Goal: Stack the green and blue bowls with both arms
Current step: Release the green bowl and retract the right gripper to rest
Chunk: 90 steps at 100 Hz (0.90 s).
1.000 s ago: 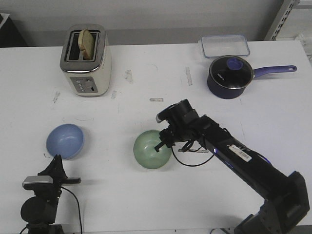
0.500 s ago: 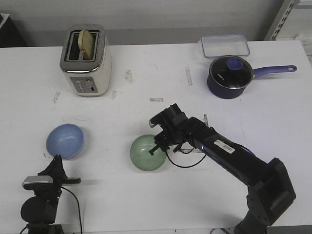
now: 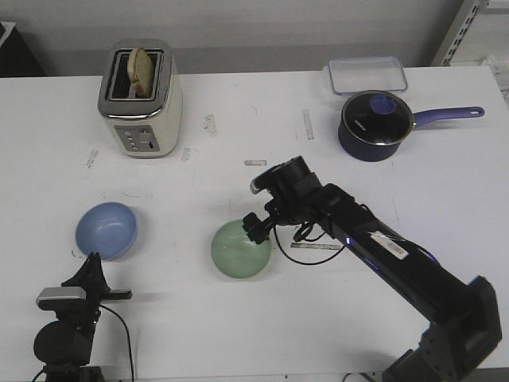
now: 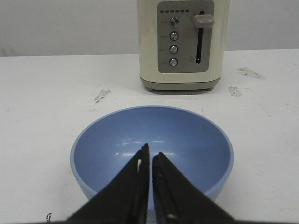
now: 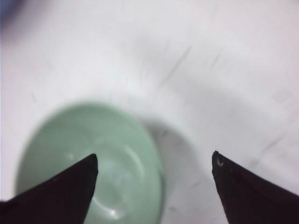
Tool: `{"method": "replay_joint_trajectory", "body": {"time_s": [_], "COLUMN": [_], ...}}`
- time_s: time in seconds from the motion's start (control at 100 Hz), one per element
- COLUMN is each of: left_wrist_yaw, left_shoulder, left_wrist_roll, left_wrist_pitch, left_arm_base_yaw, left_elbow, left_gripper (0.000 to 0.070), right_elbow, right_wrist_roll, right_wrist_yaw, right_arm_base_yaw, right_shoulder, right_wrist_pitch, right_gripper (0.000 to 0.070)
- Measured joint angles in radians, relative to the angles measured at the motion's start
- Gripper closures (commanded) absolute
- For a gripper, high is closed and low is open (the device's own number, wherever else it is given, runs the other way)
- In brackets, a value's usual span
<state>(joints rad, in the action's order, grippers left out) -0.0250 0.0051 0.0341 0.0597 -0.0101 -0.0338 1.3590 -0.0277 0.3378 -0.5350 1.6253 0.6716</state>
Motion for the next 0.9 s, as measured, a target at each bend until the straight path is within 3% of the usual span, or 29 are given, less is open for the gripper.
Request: {"method": "replay_joint_trajectory", "body": {"time_s": [0.07, 0.1, 0.19, 0.36, 0.52, 0.7, 0.9], "left_wrist_yaw": [0.000, 0.000, 0.000, 0.000, 0.000, 0.000, 0.000], "left_shoulder": [0.000, 0.000, 0.000, 0.000, 0.000, 0.000, 0.000], "left_wrist_roll": [0.000, 0.000, 0.000, 0.000, 0.000, 0.000, -0.008], "left_wrist_pitch": [0.000, 0.000, 0.000, 0.000, 0.001, 0.000, 0.001], "left_arm_base_yaw": [0.000, 0.000, 0.000, 0.000, 0.000, 0.000, 0.000], "left_elbow": [0.000, 0.000, 0.000, 0.000, 0.000, 0.000, 0.000], "left_gripper": [0.0697, 0.0697, 0.0697, 0.0698, 0.0697, 0.0698, 0.0698], "right_elbow": [0.008, 0.008, 0.008, -0.002, -0.144, -0.452, -0.740], "right_wrist_roll": [0.000, 0.000, 0.003, 0.034, 0.050, 0.066, 0.074], "right_wrist_yaw": [-0.002, -0.002, -0.039, -0.222, -0.332, -0.350, -0.344], "right_arm_base_yaw": [0.039, 0.058, 0.121, 0.248, 0.372, 0.489, 0.531], "right_shoulder": [-0.062, -0.089, -0.166, -0.311, -0.492, -0.721, -1.018], "right_wrist_pitch": [-0.008, -0.005, 0.006, 0.047, 0.006, -0.111, -0.177], "right_gripper": [0.0633, 0.0700, 0.0700, 0.0700, 0.0700, 0.0700, 0.0700]}}
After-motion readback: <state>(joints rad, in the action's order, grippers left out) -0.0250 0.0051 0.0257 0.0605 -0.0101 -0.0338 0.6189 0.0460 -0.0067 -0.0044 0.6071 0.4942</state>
